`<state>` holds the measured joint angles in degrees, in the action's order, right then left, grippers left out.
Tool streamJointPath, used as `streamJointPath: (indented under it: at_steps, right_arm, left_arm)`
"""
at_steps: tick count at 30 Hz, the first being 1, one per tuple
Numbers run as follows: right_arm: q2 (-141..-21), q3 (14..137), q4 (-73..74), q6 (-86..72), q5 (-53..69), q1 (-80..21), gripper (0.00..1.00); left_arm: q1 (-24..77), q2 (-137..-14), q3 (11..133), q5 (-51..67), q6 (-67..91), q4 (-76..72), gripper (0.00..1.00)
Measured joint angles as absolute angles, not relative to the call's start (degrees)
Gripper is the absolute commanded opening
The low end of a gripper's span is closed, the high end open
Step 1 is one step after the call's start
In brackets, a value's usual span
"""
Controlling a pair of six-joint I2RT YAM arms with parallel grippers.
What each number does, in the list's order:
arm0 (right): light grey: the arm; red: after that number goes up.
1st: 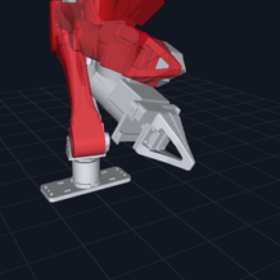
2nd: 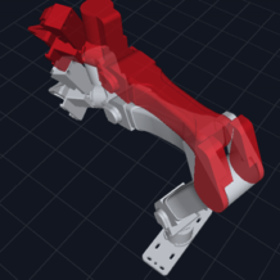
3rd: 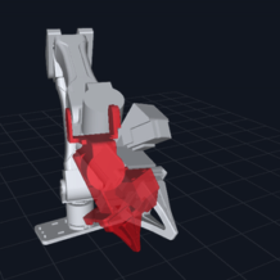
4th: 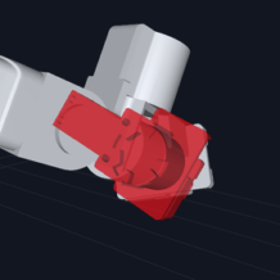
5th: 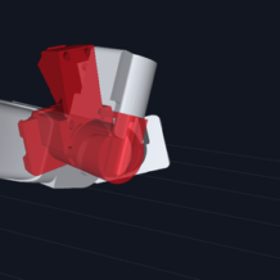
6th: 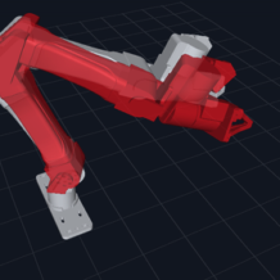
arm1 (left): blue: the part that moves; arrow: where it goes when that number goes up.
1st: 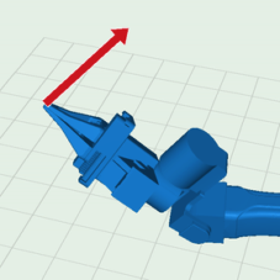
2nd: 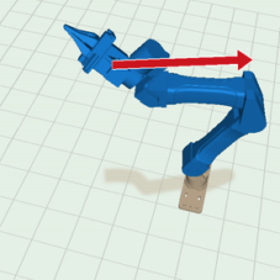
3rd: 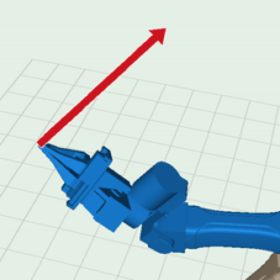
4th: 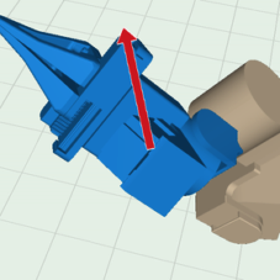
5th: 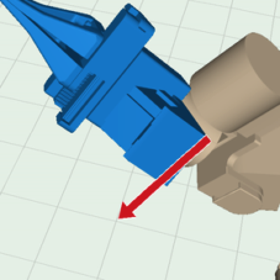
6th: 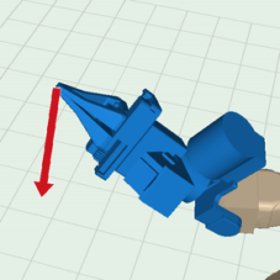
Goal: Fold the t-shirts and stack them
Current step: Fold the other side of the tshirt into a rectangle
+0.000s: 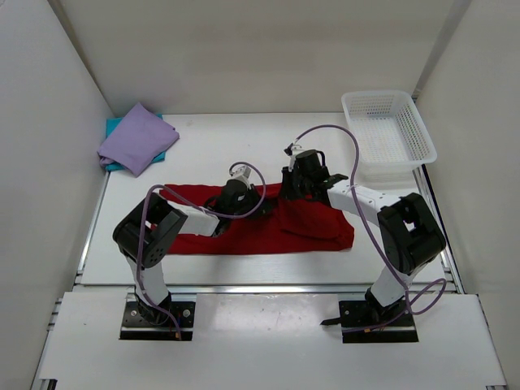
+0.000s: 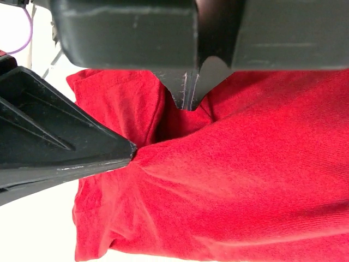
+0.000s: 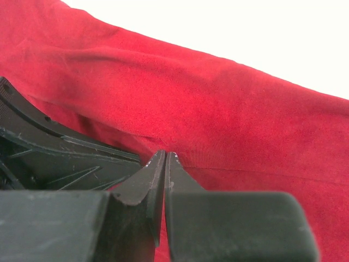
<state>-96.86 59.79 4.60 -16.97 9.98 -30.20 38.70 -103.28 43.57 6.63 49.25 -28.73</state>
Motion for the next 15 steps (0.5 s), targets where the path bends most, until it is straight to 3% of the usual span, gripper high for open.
streamJointPath:
  at_steps: [7,15]
  right_arm:
    - [-96.7,59.7,4.4,-17.4,10.2,-30.2,0.00]
    - [-95.7,59.2,3.7,-18.0,10.9,-30.0,0.00]
  left_arm:
    - [38.5,-103.9,44.9,6.0,49.6,-28.5,0.00]
    - [38.2,-107.6,48.9,5.9,50.5,-29.1,0.05]
